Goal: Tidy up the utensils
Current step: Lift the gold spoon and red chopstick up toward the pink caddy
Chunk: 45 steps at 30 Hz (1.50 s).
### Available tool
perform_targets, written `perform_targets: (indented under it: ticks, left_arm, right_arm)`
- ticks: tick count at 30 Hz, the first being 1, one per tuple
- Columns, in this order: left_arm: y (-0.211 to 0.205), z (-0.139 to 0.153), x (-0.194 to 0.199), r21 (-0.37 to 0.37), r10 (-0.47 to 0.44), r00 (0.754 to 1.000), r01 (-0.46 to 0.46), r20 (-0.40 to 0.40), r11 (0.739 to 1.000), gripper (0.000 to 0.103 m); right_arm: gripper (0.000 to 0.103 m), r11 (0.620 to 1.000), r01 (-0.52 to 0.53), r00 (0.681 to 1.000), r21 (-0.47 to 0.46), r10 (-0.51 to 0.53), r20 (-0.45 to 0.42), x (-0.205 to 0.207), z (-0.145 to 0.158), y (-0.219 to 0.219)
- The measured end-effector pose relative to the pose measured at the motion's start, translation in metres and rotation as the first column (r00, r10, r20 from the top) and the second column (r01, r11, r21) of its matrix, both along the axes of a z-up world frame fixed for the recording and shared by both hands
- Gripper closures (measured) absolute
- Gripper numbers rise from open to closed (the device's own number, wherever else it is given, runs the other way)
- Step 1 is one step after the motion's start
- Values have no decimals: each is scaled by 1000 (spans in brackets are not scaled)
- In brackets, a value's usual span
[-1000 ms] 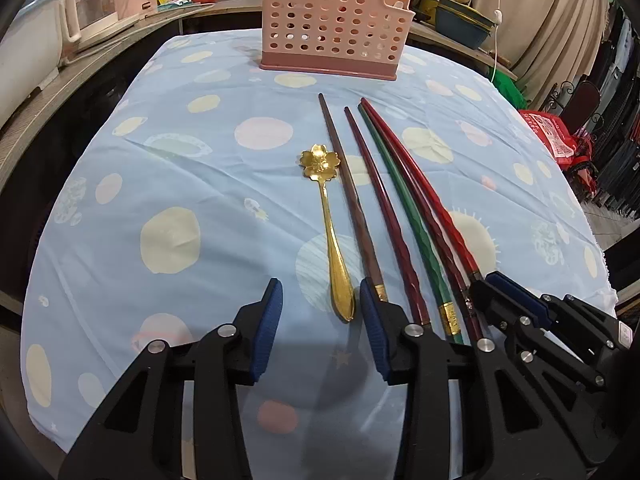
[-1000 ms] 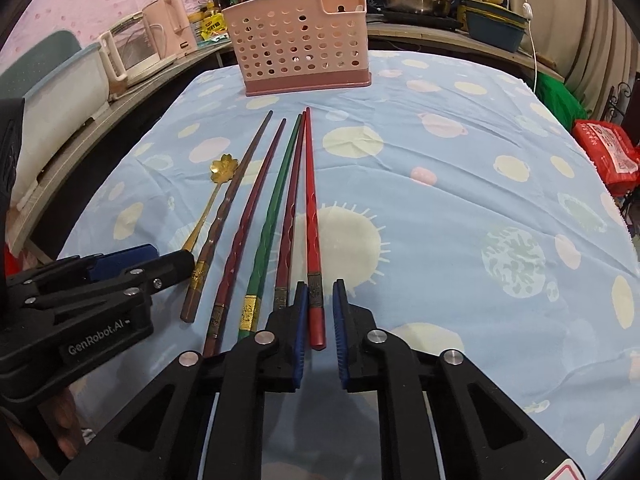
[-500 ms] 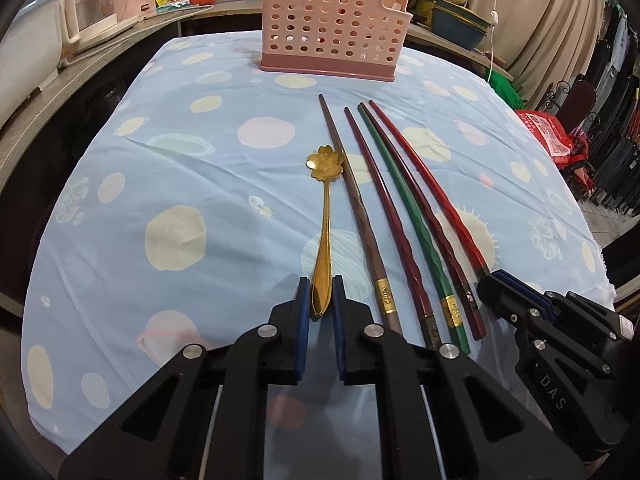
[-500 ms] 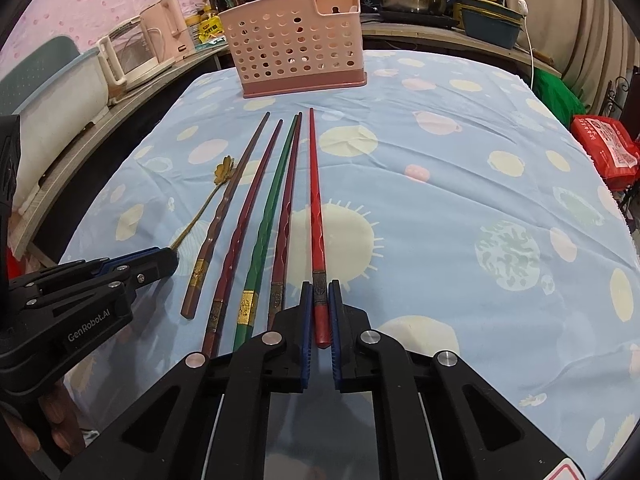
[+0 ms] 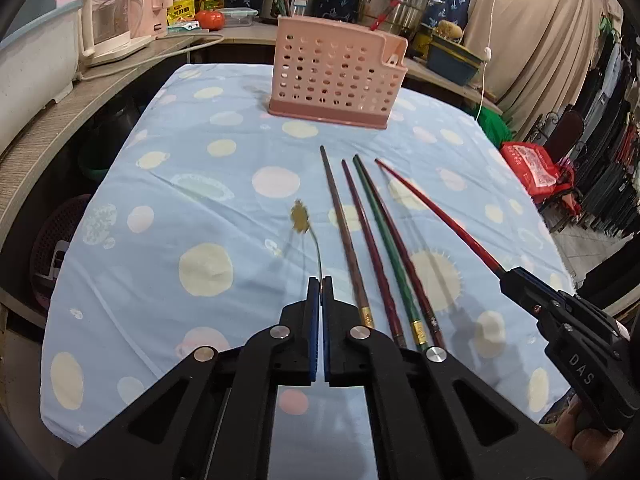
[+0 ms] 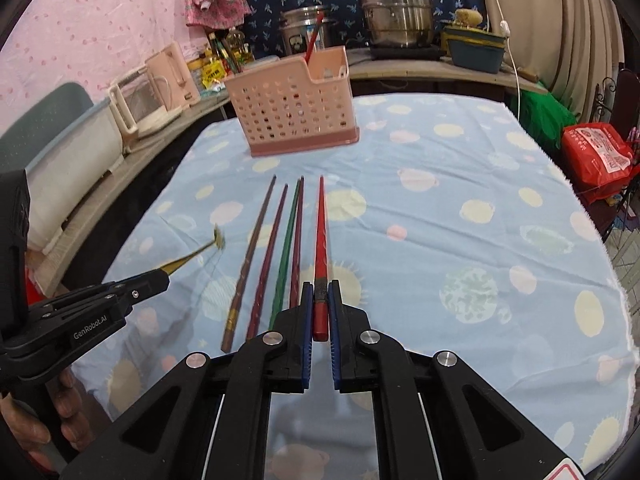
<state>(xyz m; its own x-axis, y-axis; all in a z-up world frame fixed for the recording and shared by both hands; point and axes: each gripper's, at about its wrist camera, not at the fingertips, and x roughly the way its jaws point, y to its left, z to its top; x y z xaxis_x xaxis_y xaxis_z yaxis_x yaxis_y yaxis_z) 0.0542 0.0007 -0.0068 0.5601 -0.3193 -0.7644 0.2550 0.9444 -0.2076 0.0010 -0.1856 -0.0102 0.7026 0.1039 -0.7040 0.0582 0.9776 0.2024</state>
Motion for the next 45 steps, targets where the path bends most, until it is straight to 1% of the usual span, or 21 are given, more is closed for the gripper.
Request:
perform_targets:
  ticks: [8, 13, 19, 24, 29, 32, 35, 37, 41, 45]
  left_arm:
    - [5, 29, 1, -25, -1, 999, 3, 51, 1000, 103]
    - [8, 52, 9, -35, 1, 996, 2, 89, 999, 103]
    - [10, 81, 24, -37, 5, 989, 1, 149, 999, 103]
    - [8, 107, 40, -48, -9, 982, 18, 187, 999, 103]
    - [3, 140, 66, -58, -33, 972, 48, 232, 997, 103]
    - [0, 161, 85, -52, -37, 963, 53, 267, 997, 103]
    - [-3, 181, 107, -76, -47, 959, 71, 281, 995, 103]
    - [-5, 194, 121, -85, -47, 955, 75, 294, 994, 103]
    - [-12, 219, 151, -91, -47, 944, 81, 326, 993, 103]
    - [-19, 232, 180, -95, -40, 935, 78, 351, 992, 103]
  right_arm:
    - [96, 1000, 11, 996, -1, -11, 89, -1, 39, -7]
    - [96, 1000, 22, 989, 2, -22, 147, 4, 65, -15]
    - [96, 1000, 21, 977, -12, -18, 213, 18, 97, -22]
    - [96, 1000, 9, 967, -23, -3, 257, 34, 123, -26]
    - [96, 999, -10, 953, -46, 23, 301, 57, 152, -24]
    - [96, 998, -24, 939, -52, 41, 341, 72, 174, -23]
    - [96, 997, -34, 923, -67, 57, 381, 90, 197, -18]
    - [96, 996, -30, 908, -84, 63, 415, 104, 214, -16]
    - [96, 997, -20, 882, -76, 54, 469, 139, 246, -17]
    - [96, 998, -8, 865, -55, 34, 501, 177, 266, -18]
